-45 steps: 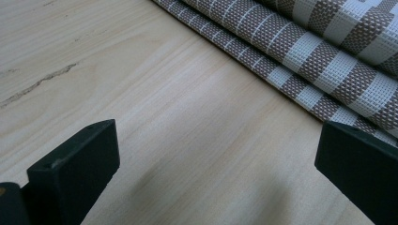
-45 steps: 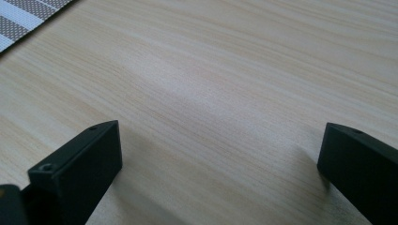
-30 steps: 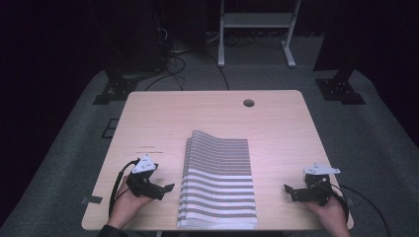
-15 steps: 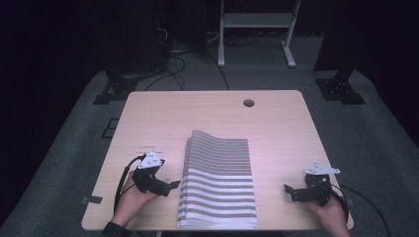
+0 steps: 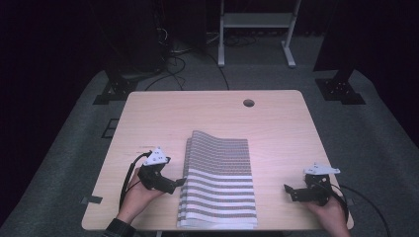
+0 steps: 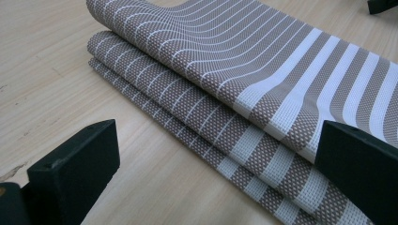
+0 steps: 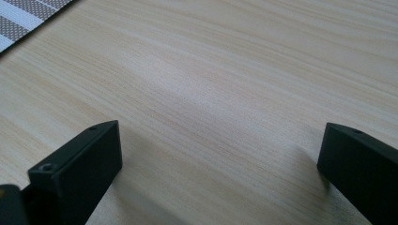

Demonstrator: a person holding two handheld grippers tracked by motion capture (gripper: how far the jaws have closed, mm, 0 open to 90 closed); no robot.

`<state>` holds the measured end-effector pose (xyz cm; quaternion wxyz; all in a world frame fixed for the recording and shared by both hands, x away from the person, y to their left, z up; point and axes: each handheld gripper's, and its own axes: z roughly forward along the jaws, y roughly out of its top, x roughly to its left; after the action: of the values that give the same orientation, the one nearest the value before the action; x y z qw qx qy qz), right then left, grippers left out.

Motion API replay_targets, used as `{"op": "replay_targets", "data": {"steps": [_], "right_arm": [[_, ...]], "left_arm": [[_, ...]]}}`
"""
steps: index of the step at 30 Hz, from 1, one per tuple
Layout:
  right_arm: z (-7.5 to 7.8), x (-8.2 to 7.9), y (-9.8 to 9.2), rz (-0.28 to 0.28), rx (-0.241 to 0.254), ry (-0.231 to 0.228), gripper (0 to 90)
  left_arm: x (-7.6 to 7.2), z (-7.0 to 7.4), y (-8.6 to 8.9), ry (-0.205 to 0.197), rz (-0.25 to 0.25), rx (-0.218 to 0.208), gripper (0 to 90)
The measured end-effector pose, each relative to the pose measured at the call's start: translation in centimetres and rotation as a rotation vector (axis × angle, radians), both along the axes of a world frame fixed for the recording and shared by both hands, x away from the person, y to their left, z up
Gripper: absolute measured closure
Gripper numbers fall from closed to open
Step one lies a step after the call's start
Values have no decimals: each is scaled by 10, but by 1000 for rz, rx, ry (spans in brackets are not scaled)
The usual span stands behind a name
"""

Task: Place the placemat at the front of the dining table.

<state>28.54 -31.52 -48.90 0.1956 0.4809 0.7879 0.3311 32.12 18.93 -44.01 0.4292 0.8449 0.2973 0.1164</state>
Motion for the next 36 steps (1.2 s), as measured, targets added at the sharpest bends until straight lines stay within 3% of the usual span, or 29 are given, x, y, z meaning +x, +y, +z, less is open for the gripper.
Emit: {"op": "replay_targets", "data": {"steps": [16, 25, 36], "right_arm": [[0, 0, 0, 0, 0, 0, 0], [0, 0, 0, 0, 0, 0, 0], [0, 0, 0, -1, 0, 1, 0]], "left_arm": [[6, 6, -20, -7, -40, 14, 0], [9, 4, -28, -1, -47, 10, 0], [13, -4, -42, 15, -70, 39, 0]]}}
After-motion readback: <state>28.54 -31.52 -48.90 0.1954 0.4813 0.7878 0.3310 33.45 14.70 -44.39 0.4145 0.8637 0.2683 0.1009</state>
